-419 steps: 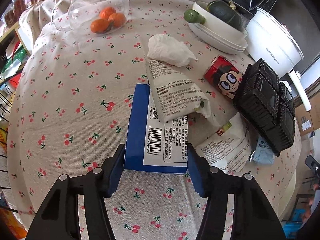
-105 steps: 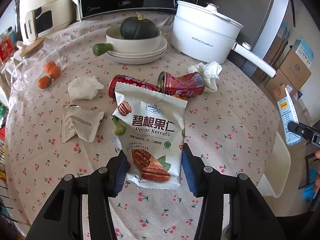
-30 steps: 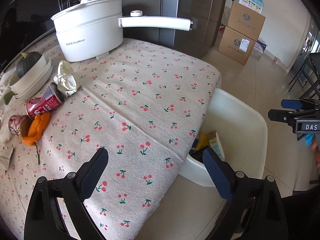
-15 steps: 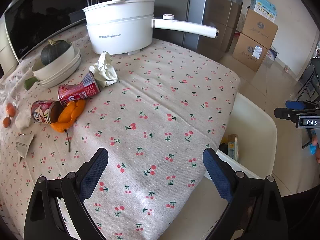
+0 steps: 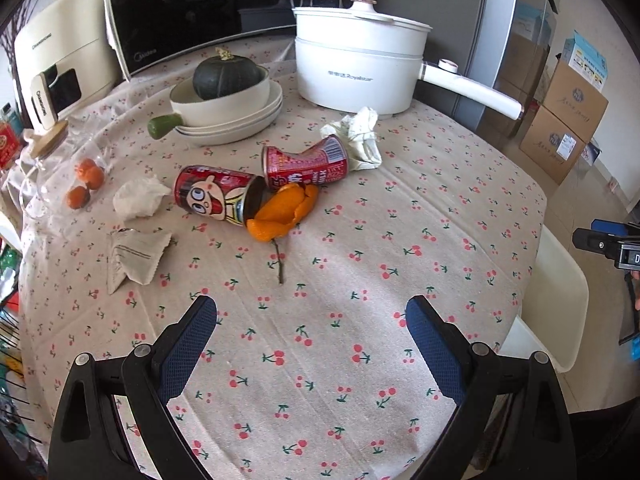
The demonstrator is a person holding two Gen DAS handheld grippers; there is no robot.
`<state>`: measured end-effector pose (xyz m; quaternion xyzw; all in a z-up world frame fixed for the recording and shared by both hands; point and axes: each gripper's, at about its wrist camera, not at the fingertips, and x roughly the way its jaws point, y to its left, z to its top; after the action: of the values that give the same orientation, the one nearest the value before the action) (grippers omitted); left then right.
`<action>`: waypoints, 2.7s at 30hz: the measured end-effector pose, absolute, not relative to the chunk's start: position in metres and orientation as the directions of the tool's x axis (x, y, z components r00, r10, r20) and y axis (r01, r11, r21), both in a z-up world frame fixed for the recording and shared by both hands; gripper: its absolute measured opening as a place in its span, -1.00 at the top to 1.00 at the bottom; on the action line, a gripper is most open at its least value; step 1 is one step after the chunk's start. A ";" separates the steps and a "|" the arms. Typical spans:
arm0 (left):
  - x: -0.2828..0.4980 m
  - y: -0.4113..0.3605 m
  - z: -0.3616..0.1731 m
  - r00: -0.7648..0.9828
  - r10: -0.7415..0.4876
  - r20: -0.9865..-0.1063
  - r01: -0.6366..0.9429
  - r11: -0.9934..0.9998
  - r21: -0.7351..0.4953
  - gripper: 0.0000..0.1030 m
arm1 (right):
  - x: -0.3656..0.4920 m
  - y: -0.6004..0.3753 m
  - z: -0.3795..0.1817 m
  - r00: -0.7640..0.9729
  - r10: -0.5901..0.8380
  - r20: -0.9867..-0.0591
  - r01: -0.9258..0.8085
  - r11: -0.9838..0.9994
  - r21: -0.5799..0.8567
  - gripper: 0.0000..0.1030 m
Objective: Collect trash
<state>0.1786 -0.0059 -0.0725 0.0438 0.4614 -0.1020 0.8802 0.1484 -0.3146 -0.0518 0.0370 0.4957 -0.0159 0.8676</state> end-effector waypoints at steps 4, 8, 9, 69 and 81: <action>0.191 0.030 -0.073 0.557 -0.092 -0.825 0.152 0.988 -0.008 -0.88 | 0.162 -0.289 -0.052 0.509 0.034 -0.860 0.039 0.997 0.062 -0.77; 0.206 0.065 -0.079 0.553 -0.045 -0.832 0.080 0.997 -0.001 -0.88 | 0.175 -0.264 -0.057 0.508 0.042 -0.860 0.013 0.998 0.056 -0.77; 0.209 0.073 -0.081 0.553 -0.033 -0.833 0.064 0.998 0.003 -0.88 | 0.178 -0.259 -0.058 0.507 0.046 -0.860 0.008 0.998 0.058 -0.77; 0.223 0.173 -0.110 0.495 -0.102 -0.863 -0.064 0.986 -0.153 -0.02 | 0.281 -0.038 -0.125 0.574 0.150 -0.805 -0.272 0.962 -0.016 -0.77; 0.213 0.166 -0.105 0.493 -0.108 -0.864 -0.050 0.987 -0.151 -0.02 | 0.282 -0.031 -0.122 0.618 0.141 -0.774 -0.313 0.947 -0.077 -0.08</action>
<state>0.2126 0.1656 -0.1053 -0.0781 0.5034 -0.0169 0.8603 0.2822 -0.0314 -0.1220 -0.1026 0.4183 0.1272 0.8935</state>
